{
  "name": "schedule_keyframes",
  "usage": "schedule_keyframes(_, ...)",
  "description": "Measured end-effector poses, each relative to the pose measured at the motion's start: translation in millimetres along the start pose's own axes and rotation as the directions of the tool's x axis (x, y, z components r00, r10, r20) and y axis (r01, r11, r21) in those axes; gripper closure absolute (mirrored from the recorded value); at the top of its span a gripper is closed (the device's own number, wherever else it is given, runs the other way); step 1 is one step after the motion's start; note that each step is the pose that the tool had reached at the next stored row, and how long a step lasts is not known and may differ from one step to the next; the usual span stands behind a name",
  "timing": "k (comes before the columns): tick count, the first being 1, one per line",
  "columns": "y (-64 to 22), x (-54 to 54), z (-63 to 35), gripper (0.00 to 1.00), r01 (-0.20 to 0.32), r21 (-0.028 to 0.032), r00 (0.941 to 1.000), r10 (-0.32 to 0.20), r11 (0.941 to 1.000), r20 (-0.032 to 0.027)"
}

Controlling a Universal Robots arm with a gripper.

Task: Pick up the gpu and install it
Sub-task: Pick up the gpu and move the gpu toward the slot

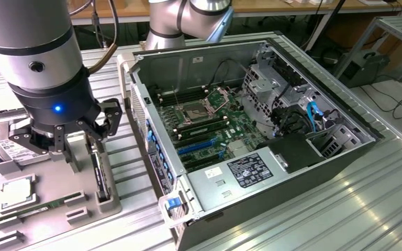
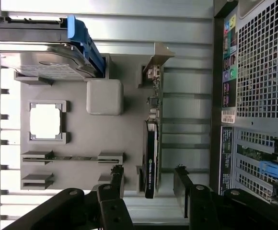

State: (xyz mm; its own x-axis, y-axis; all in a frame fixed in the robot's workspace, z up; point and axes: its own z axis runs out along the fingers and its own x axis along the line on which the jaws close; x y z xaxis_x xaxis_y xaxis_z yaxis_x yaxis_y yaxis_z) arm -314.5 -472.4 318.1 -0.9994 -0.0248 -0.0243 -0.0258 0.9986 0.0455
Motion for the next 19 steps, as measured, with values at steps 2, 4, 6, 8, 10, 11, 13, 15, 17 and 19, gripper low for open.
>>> schedule_keyframes(2,-0.8,0.0,1.4,0.45,0.001,-0.0001,1.0000,-0.001,1.0000,0.0000)
schedule_keyframes(4,-1.8,0.0,2.7,0.45,0.003,-0.0001,1.0000,-0.003,1.0000,0.0000)
schedule_keyframes(6,-2.9,0.1,4.0,0.45,0.004,-0.0003,1.0000,-0.004,1.0000,0.0000)
schedule_keyframes(8,-3.6,0.2,4.8,0.45,0.005,-0.0003,1.0000,-0.005,1.0000,0.0000)
schedule_keyframes(10,-3.6,0.2,6.3,0.45,0.005,0.0004,1.0000,-0.005,1.0000,-0.0002)
schedule_keyframes(11,-3.1,-0.2,7.3,0.45,0.005,0.0033,1.0000,-0.005,1.0000,-0.0004)
schedule_keyframes(13,-1.2,-0.9,9.7,0.45,0.005,0.0098,1.0000,-0.005,0.9999,-0.0004)
schedule_keyframes(15,0.5,-2.3,12.1,0.45,0.005,0.0239,1.0000,-0.005,0.9997,-0.0007)
schedule_keyframes(17,0.4,-2.9,14.1,0.45,0.004,0.0342,1.0000,-0.004,0.9994,-0.0011)
schedule_keyframes(19,0.7,-3.9,16.4,0.45,0.003,0.0418,1.0000,-0.002,0.9991,-0.0012)
